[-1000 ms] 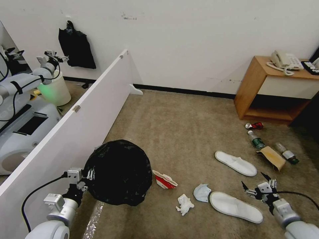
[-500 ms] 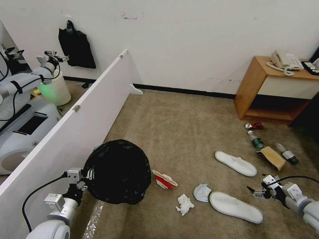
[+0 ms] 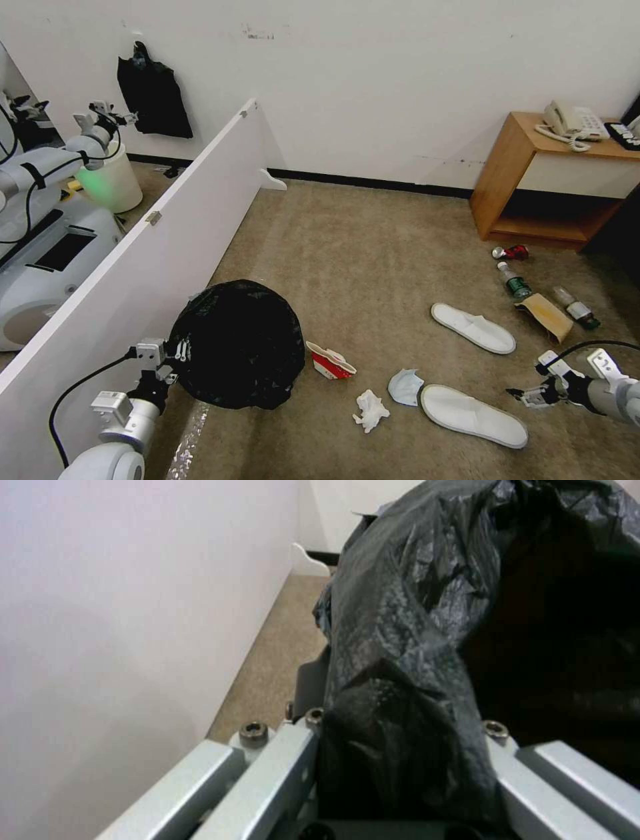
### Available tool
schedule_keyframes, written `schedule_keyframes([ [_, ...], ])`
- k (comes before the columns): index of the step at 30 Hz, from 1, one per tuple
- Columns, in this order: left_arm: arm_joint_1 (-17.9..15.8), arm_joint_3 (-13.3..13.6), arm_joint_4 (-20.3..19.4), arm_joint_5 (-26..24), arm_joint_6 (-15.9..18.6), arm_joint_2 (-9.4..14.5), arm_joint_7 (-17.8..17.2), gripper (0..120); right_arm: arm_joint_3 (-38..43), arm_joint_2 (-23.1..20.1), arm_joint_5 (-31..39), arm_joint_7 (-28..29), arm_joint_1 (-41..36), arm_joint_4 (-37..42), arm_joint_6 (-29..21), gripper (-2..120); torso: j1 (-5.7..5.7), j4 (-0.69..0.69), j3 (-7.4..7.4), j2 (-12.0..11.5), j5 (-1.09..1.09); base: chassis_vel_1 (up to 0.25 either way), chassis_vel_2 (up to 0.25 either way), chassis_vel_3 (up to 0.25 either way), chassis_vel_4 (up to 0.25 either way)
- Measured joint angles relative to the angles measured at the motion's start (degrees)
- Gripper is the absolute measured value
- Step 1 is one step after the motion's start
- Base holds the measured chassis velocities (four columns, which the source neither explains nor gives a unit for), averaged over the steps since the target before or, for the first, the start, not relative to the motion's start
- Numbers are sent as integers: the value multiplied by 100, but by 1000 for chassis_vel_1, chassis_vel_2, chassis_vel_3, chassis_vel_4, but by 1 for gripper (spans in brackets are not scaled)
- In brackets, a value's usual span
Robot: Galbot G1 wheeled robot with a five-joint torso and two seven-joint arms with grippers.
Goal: Pick up the trash bin, then pick up the garbage from the floor and place it into the trash bin.
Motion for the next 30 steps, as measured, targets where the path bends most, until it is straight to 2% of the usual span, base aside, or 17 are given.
schedule_keyframes([
  [3,7,-14,-18,0,0,-1,10,4,-309,112,1,12,259,-71,-27,100,0,-2,0,0,0,0,0,0,0],
  [5,16,-37,-41,0,0,-30,15,4,-885,363,31,113,754,-166,-81,100,0,1,0,0,2,0,0,0,0],
  [14,66,-111,-100,-6,-20,-164,22,4,-1989,816,-43,239,1522,-401,-155,100,0,0,0,0,0,0,0,0,0],
  [24,42,-163,-17,-59,-83,-212,28,4,-2834,1126,-186,152,2320,-873,-106,100,0,0,0,0,0,0,0,0,0],
  [30,7,-203,53,-142,-86,-158,24,4,-3048,1247,-283,53,2531,-1192,-14,100,0,0,0,0,0,0,0,0,0],
])
